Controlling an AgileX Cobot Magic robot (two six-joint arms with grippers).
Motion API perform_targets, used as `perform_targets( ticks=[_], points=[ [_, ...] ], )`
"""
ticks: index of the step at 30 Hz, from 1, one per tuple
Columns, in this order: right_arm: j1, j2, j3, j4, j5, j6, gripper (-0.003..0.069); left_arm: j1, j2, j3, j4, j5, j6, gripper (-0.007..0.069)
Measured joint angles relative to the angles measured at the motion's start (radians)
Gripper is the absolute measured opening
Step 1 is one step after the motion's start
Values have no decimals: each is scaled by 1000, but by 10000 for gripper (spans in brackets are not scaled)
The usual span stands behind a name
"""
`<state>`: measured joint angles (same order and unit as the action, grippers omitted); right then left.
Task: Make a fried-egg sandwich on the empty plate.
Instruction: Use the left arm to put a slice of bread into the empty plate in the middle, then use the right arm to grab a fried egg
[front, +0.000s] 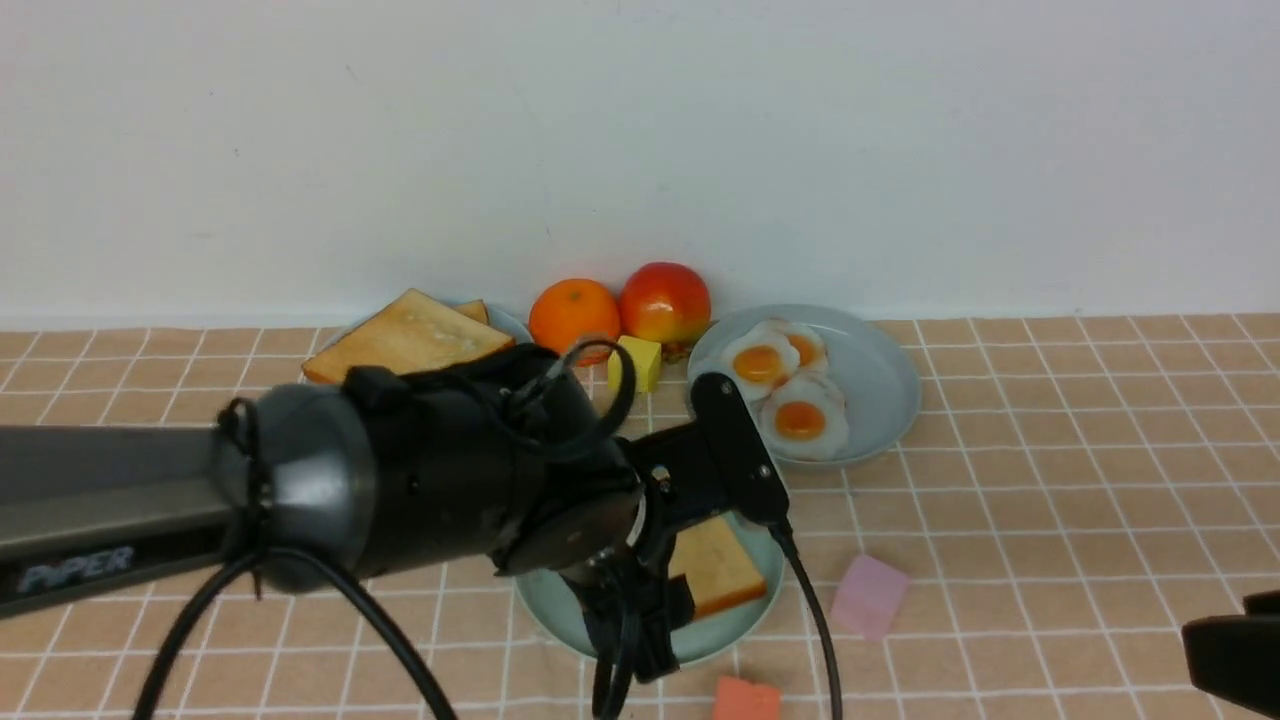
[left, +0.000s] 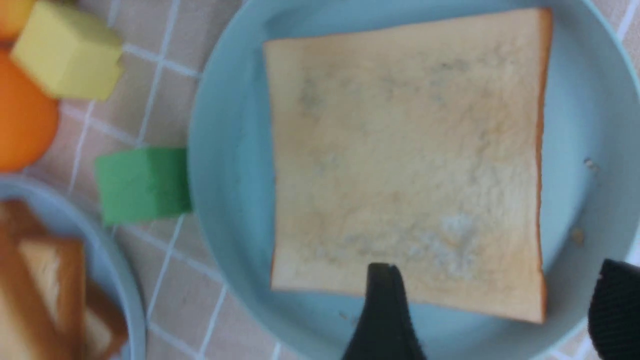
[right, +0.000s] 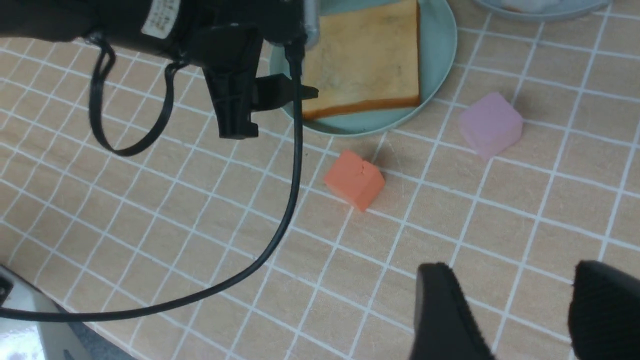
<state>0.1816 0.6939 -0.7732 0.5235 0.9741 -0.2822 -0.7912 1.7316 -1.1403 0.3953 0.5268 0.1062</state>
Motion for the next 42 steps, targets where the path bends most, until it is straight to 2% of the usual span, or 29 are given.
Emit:
perform_targets(
  ticks=[1, 3, 6, 8, 10, 14, 21, 25, 31, 33, 42],
  points=[
    [0, 0, 0, 1, -4, 0, 361, 0, -4, 0, -1, 2, -8, 500],
    [0, 6, 0, 21, -41, 0, 358, 0, -65, 1, -29, 25, -114, 416],
    [0, 61, -13, 39, -81, 0, 331, 0, -196, 1, -106, 81, -276, 165],
    [0, 122, -31, 48, -94, -2, 311, 0, -270, 2, -132, 107, -317, 45],
    [0, 200, -52, 62, -111, -17, 297, 0, -366, 11, -154, 126, -337, -13],
    [0, 392, -114, 93, -159, -44, 287, 0, -567, 89, -208, 108, -358, -13],
    [0, 715, -292, 152, -248, -56, 287, 0, -930, 354, -232, -74, -371, -13],
    [0, 903, -426, 162, -272, -56, 298, 0, -1059, 488, -262, -159, -372, -13],
    [0, 1110, -595, 166, -290, -56, 362, 0, -1127, 555, -298, -279, -372, -13],
    [0, 1222, -691, 169, -303, -56, 387, 0, -1132, 556, -301, -362, -372, -13],
    [0, 1496, -934, 192, -350, -57, 395, 0, -1132, 557, -302, -440, -372, -13]
  ],
)
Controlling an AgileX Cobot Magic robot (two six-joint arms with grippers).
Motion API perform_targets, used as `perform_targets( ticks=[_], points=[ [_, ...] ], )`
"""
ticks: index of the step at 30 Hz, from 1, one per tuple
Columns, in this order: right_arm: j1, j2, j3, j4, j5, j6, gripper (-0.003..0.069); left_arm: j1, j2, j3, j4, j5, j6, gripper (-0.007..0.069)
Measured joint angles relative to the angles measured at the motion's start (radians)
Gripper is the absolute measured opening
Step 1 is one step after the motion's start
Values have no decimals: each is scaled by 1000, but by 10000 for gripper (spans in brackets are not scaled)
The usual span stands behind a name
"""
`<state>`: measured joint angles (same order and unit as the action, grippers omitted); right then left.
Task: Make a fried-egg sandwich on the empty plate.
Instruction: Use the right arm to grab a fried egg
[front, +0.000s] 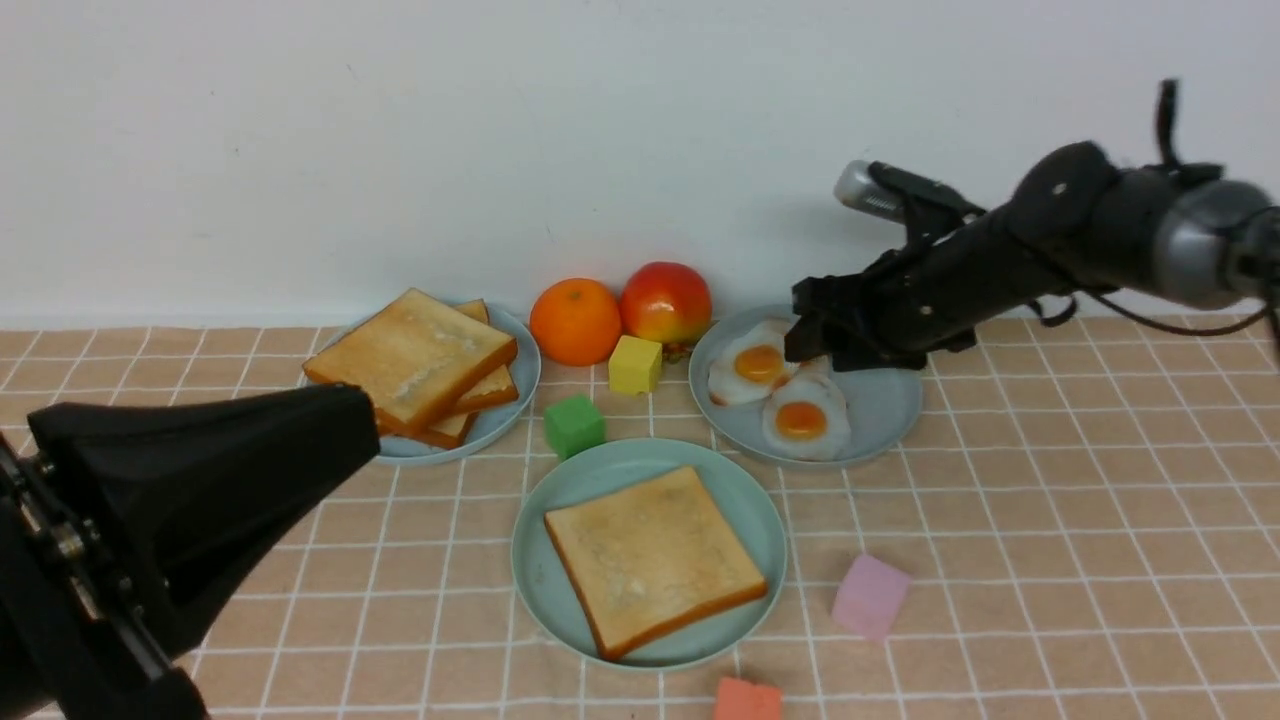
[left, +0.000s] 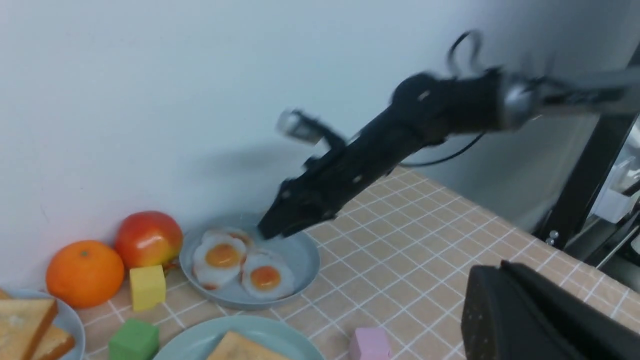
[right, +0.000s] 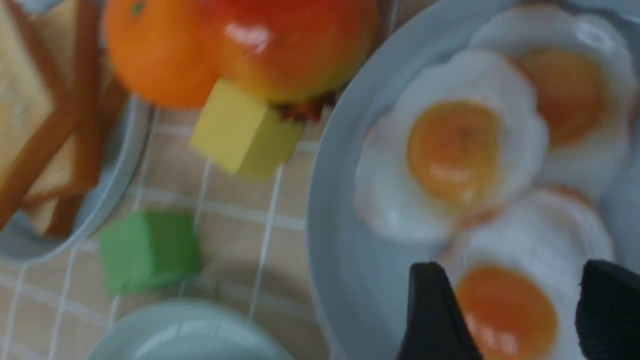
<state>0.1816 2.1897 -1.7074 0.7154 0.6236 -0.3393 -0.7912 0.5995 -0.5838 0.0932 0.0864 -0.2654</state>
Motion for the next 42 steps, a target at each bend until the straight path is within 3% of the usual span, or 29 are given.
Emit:
perform_targets(
  ticks=[9, 24, 42],
  points=[
    [0, 138, -141, 25, -24, 0, 397, 0, 0, 1, -27, 0, 0, -13],
    [0, 161, -145, 92, -78, -52, 397, 0, 0, 2, -29, 0, 0, -13],
    [13, 161, -145, 80, -107, -74, 397, 0, 0, 2, -29, 0, 0, -13]
  ],
)
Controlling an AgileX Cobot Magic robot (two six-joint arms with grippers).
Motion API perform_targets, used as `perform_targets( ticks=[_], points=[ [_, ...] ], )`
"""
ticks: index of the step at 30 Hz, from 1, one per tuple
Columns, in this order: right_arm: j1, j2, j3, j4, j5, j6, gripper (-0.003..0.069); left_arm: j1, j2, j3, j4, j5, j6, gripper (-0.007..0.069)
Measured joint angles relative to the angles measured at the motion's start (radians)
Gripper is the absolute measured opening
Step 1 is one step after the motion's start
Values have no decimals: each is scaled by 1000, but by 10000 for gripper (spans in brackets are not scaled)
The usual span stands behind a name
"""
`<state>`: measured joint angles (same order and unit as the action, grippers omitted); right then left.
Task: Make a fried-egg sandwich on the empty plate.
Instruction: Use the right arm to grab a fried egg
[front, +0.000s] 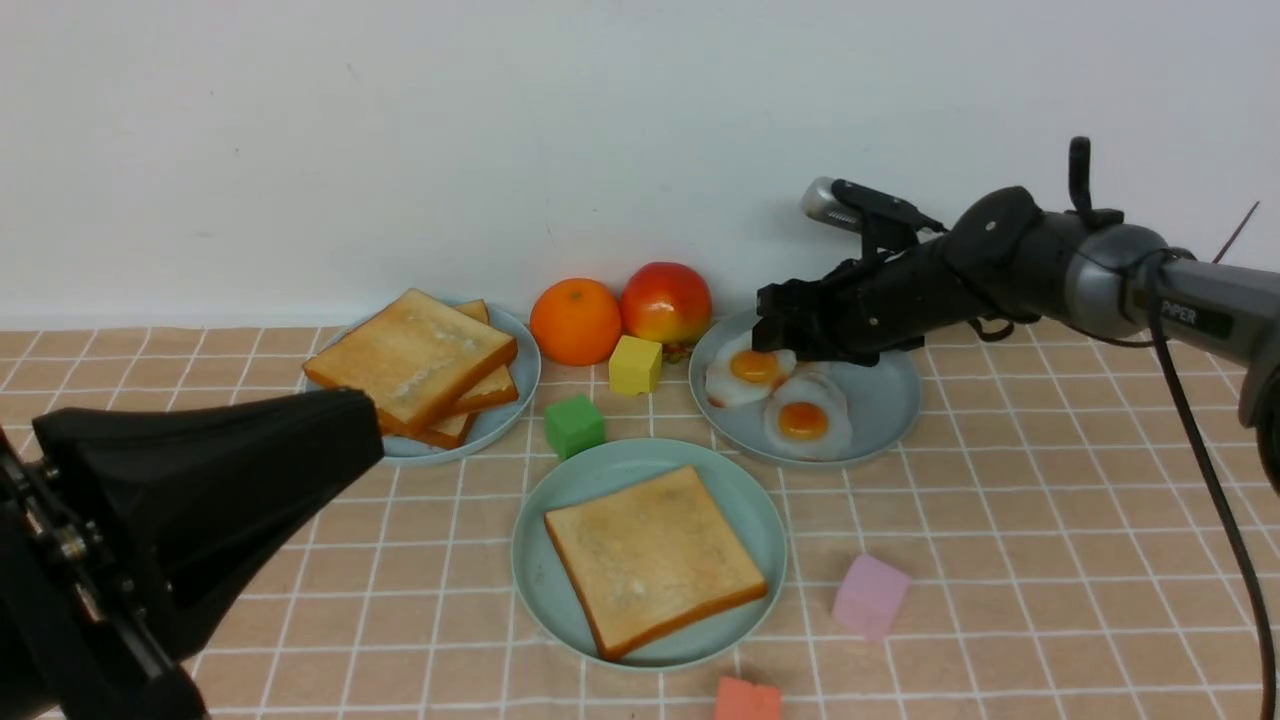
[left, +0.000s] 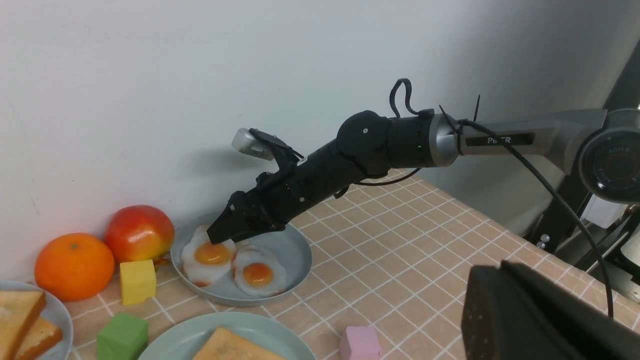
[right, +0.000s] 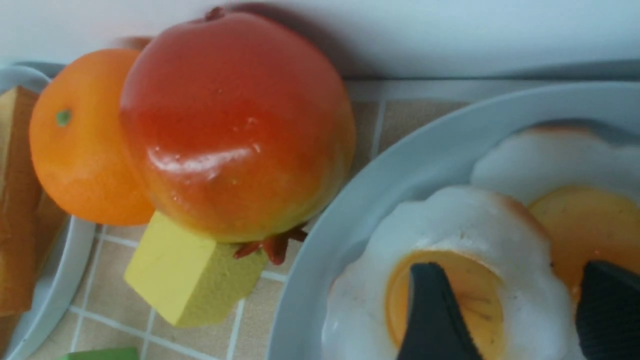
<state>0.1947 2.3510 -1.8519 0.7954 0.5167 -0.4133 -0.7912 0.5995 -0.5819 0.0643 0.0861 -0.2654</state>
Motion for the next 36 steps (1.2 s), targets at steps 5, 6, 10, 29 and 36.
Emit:
perform_targets(
  ticks=[5, 6, 10, 29, 36],
  points=[
    [5, 0, 0, -2, 0, 0, 397, 0, 0, 0, 0, 2, 0, -13],
    [5, 0, 0, -3, 0, 0, 397, 0, 0, 0, 0, 3, 0, -13],
    [5, 12, 0, -2, 3, 0, 397, 0, 0, 0, 0, 4, 0, -13],
    [3, 33, -13, 21, -3, -1, 158, 0, 0, 0, 0, 7, 0, -10],
    [0, 31, -10, 37, -2, -1, 67, 0, 0, 0, 0, 7, 0, -6]
  ],
)
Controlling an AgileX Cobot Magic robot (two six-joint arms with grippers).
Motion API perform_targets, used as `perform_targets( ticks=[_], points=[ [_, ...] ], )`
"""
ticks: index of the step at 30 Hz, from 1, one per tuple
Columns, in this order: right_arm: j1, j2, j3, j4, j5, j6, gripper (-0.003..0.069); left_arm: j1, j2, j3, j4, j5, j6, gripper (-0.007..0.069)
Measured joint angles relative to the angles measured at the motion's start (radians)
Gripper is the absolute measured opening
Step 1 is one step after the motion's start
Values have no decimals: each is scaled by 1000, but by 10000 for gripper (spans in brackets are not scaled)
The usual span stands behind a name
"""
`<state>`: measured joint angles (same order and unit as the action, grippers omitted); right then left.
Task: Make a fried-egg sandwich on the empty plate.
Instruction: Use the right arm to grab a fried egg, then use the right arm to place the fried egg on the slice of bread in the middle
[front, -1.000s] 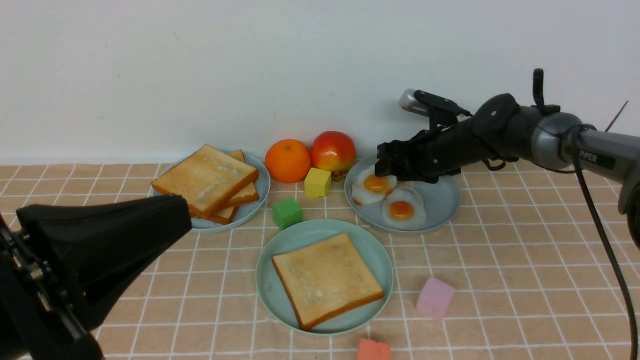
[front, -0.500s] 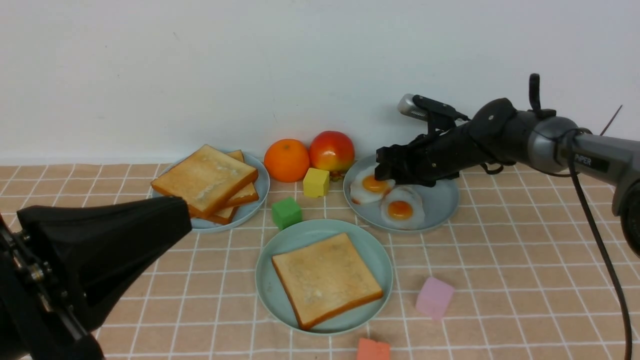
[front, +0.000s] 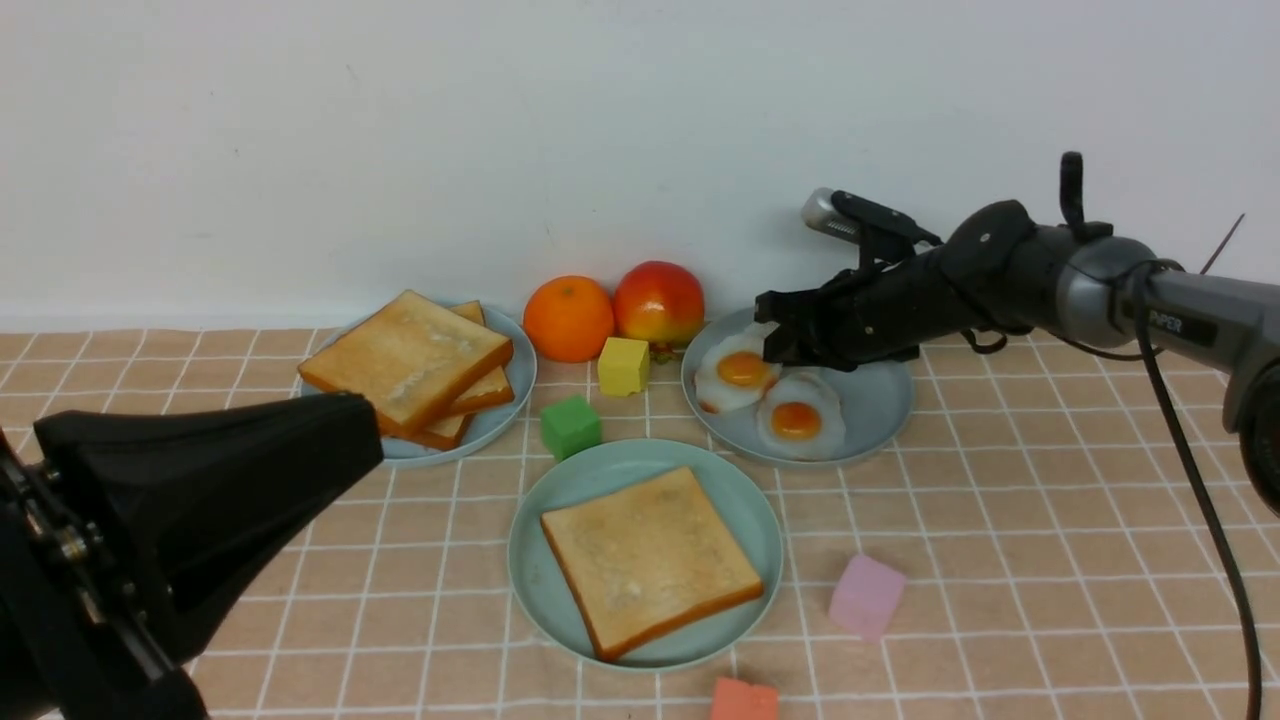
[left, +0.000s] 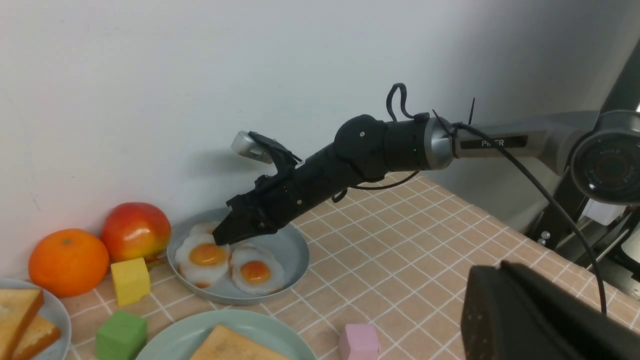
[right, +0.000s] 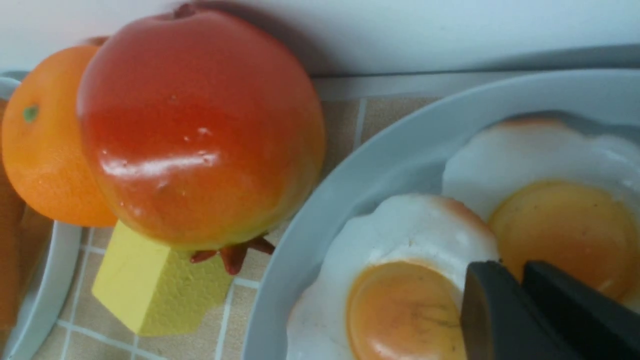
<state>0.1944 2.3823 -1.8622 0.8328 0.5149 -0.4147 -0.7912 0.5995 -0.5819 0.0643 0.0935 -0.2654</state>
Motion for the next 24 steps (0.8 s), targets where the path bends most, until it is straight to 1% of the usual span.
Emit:
perform_targets(
  ticks=[10, 14, 18, 19, 20, 22, 24],
  points=[
    [-18, -116, 3, 9, 67, -7, 67, 0, 0, 0, 5, 22, 1, 0],
    [-54, -213, 5, 7, 192, -39, 67, 0, 0, 0, 46, 63, 1, 4],
    [-61, -298, 54, 6, 304, -47, 67, 0, 0, 0, 71, 98, 1, 5],
    [-48, -347, 113, 12, 355, -52, 67, 0, 0, 0, 76, 118, 1, 6],
    [-45, -353, 122, 13, 355, -52, 67, 0, 0, 0, 78, 123, 1, 6],
    [4, -415, 236, 25, 392, -69, 66, 0, 0, 0, 80, 146, 1, 8],
    [60, -446, 333, 58, 387, -89, 66, 0, 0, 0, 81, 165, 1, 8]
  ],
)
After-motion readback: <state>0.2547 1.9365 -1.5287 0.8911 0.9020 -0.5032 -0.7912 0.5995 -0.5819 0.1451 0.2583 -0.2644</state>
